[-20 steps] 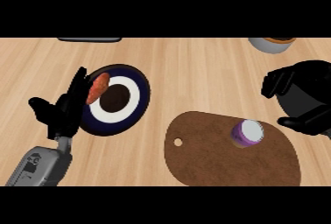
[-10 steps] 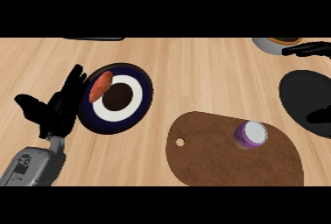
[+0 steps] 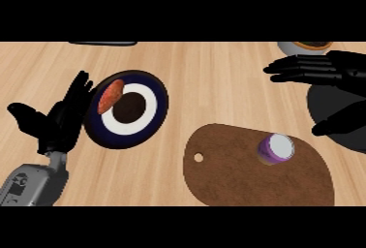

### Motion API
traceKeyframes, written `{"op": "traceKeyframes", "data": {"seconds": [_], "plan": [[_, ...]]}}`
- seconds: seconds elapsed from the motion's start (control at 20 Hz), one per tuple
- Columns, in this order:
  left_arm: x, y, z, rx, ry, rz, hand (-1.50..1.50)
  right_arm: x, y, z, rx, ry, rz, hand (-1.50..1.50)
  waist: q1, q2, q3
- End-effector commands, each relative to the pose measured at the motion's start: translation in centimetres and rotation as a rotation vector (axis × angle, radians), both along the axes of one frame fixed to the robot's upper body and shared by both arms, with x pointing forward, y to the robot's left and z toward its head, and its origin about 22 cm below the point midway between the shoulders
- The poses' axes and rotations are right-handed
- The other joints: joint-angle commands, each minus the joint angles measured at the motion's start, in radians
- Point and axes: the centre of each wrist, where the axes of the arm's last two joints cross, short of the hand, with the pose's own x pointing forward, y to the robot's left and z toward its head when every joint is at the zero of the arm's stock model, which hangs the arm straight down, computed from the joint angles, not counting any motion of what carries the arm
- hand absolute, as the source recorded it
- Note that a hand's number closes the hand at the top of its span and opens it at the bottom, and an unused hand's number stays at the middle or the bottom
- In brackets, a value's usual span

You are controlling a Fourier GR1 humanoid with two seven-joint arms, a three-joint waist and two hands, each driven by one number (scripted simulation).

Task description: Pick the can from the cutting board and place it in the pan

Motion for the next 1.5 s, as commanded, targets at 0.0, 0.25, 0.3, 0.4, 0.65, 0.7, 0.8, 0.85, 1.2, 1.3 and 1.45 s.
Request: {"op": "traceKeyframes", "data": {"seconds": [0.0,0.25,0.3,0.4,0.65,0.7,0.8,0.85,1.2,1.3,1.45], "plan": [[0.2,0.2,0.6,-0.003,0.017,0.028,0.00,-0.1,1.0,-1.1,-0.202,0.044,0.179,-1.50,-0.016,-0.004,-0.001],[-0.3,0.5,-0.2,-0.002,0.011,0.022,0.00,-1.3,0.5,-2.9,-0.506,0.035,0.209,-1.50,-0.025,-0.005,-0.001],[0.1,1.0,0.2,0.006,-0.002,0.030,0.00,-1.1,2.3,-2.4,-0.515,0.007,0.233,-1.50,-0.028,-0.007,-0.002],[-0.7,1.5,1.2,-0.013,-0.003,0.014,0.00,-0.7,1.0,-3.2,-0.550,-0.001,0.240,-1.50,-0.024,-0.009,-0.002],[-1.3,0.9,0.1,0.019,0.005,0.047,0.00,-1.0,1.6,-4.8,-0.588,-0.096,0.282,-1.50,-0.041,-0.012,-0.002],[-1.7,1.4,0.2,0.004,0.009,0.051,0.00,-0.6,1.5,-4.3,-0.597,-0.153,0.280,-1.50,-0.039,-0.012,-0.002],[-2.1,1.4,-0.1,-0.004,0.029,0.039,0.00,-1.9,2.0,-3.8,-0.624,-0.232,0.264,-1.50,-0.051,-0.015,-0.002],[-0.9,0.8,-0.9,-0.008,0.021,0.036,0.00,-0.7,1.6,-3.9,-0.610,-0.226,0.245,-1.50,-0.051,-0.012,-0.002],[-1.1,0.3,-0.2,0.000,0.006,0.055,0.00,-3.3,3.0,-4.1,-0.565,-0.239,0.254,-1.50,-0.055,-0.014,-0.002],[-0.3,2.7,0.4,-0.003,0.003,0.059,0.00,-5.0,3.1,-5.2,-0.554,-0.234,0.279,-1.50,-0.060,-0.014,-0.002],[0.3,1.9,0.2,0.009,-0.001,0.053,0.00,-3.9,4.3,-4.6,-0.599,-0.247,0.234,-1.50,-0.054,-0.012,-0.002]]}}
